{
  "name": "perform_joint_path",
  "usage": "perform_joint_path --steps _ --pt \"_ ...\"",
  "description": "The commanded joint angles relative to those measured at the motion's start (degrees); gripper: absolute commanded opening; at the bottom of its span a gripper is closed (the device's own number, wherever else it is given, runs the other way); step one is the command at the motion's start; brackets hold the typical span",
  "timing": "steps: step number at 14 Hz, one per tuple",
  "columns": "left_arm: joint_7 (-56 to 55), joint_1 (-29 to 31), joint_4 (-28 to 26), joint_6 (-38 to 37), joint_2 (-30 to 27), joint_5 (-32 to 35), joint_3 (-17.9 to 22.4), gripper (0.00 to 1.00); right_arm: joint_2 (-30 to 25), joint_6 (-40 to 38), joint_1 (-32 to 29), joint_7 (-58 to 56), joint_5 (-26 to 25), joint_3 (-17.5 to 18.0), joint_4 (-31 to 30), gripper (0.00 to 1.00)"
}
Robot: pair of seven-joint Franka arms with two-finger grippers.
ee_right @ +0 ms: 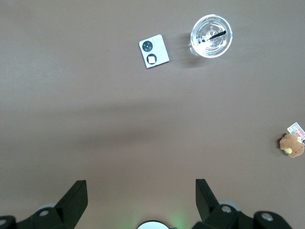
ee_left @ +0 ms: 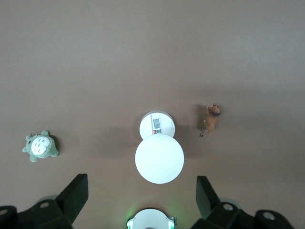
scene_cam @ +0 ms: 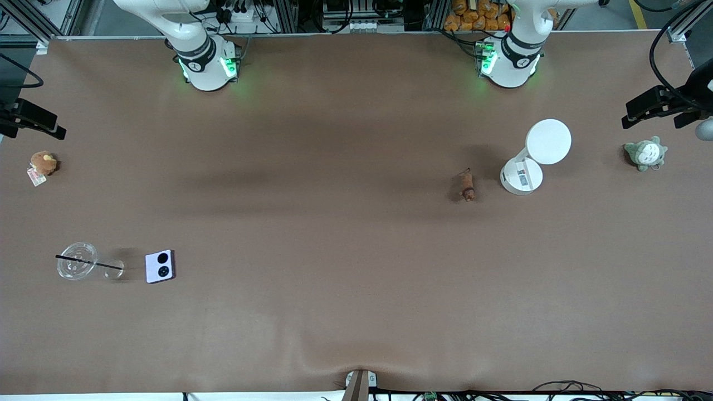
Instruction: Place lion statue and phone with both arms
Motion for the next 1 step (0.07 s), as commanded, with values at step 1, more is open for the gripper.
perform_joint_path --steps 1 --pt "-0.2 0.5 0.9 -0.2 0.3 -0.8 -0.1 1.0 -1.0 -0.6 -1.4 0.6 -0.5 0.7 -0.1 1.0"
